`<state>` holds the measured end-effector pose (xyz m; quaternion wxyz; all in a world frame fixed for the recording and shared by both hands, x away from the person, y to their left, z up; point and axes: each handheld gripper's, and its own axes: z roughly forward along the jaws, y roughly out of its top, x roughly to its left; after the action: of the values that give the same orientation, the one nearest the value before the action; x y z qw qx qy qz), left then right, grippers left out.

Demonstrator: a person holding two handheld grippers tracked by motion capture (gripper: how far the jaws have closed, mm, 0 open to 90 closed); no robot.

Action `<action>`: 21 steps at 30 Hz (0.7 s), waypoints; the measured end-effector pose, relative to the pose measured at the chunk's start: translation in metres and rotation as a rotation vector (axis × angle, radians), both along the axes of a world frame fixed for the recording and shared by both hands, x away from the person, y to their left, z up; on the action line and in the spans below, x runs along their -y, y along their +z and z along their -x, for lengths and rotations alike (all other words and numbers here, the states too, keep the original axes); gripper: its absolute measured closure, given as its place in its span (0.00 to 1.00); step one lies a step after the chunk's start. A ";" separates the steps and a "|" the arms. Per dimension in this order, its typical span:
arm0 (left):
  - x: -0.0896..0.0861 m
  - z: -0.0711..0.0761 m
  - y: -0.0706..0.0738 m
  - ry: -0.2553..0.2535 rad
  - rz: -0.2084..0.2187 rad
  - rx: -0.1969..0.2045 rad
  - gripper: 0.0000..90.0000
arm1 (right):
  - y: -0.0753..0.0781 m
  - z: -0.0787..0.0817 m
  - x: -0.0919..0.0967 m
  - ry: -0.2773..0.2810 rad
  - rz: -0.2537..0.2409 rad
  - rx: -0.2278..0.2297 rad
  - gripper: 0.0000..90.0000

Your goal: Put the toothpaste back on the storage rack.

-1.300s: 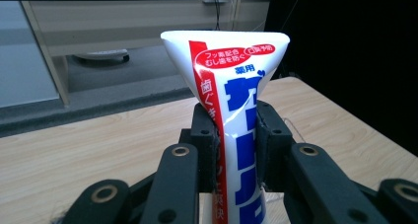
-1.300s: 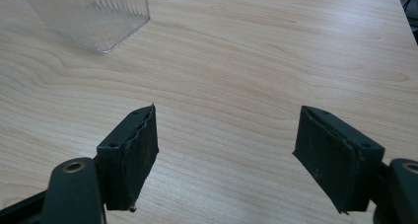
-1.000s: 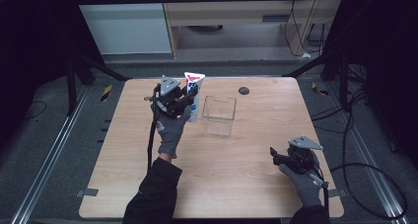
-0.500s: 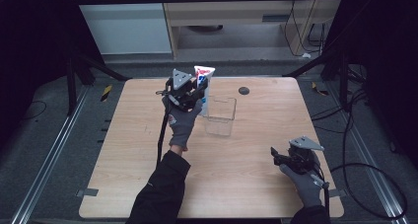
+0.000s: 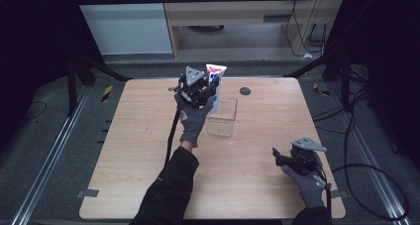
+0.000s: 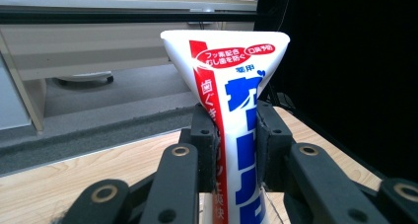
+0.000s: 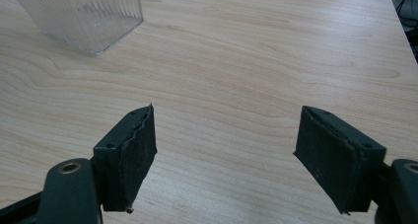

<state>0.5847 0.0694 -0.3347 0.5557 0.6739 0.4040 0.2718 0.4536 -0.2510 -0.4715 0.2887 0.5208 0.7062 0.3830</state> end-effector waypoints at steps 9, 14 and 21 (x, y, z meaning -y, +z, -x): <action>0.007 -0.008 -0.009 -0.002 -0.010 -0.009 0.81 | -0.001 0.000 0.000 0.001 0.002 -0.001 0.26; 0.009 -0.014 -0.013 0.001 -0.014 -0.010 0.81 | -0.001 0.000 -0.001 0.003 0.005 -0.002 0.26; 0.016 -0.021 -0.025 -0.001 -0.033 -0.025 0.81 | -0.001 0.000 0.001 -0.001 0.003 -0.002 0.25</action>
<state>0.6053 0.0537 -0.3602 0.5394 0.6866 0.4061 0.2699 0.4532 -0.2515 -0.4726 0.2888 0.5210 0.7068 0.3815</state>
